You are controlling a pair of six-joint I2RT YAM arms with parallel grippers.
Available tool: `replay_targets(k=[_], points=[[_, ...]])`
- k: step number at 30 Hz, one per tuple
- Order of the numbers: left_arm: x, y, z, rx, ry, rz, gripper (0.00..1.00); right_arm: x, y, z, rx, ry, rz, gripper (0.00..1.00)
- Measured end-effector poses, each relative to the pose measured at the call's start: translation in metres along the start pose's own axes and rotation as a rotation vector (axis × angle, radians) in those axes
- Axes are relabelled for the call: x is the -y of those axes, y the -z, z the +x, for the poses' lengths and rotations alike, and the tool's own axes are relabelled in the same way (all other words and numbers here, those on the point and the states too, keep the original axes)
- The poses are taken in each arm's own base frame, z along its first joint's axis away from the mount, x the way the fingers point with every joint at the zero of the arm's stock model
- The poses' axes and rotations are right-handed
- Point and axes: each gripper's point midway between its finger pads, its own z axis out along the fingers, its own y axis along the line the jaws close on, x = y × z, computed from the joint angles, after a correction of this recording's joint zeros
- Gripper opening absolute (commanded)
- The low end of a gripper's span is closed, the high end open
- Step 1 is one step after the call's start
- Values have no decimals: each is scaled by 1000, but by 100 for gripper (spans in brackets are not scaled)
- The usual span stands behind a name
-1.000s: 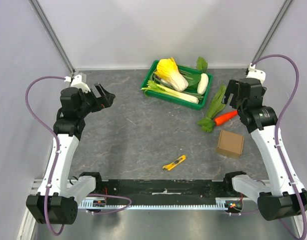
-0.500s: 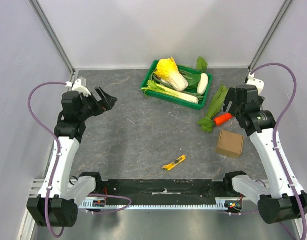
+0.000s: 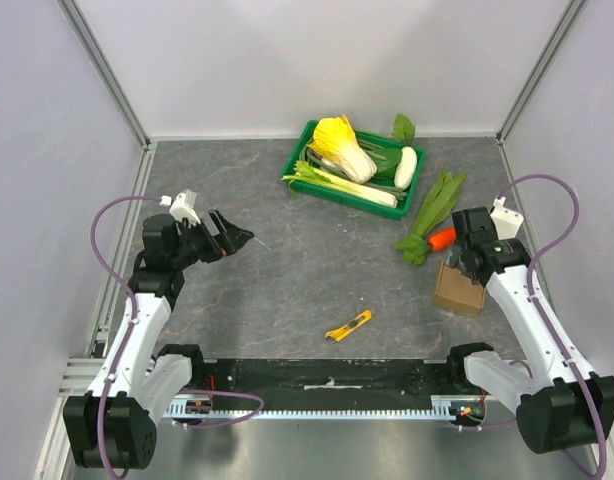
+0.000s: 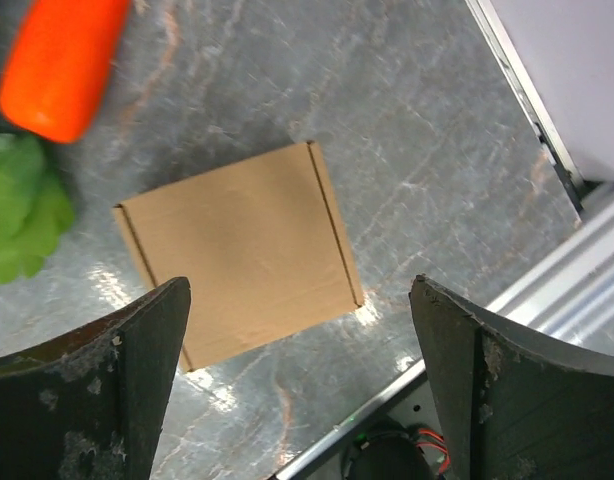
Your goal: Unpack the express box
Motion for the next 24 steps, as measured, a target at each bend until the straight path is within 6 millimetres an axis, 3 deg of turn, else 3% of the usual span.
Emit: replay_targets(k=[10,20,24], points=[[7,-1,-8,27,-23,35,97,5,-24,13,-78,-78,56,98],[6,-2,-8,29,-23,31,97,60,-62,23,-185,-425,177,94],[6,-2,-8,29,-22,29,97,56,-73,36,-228,-490,146,86]])
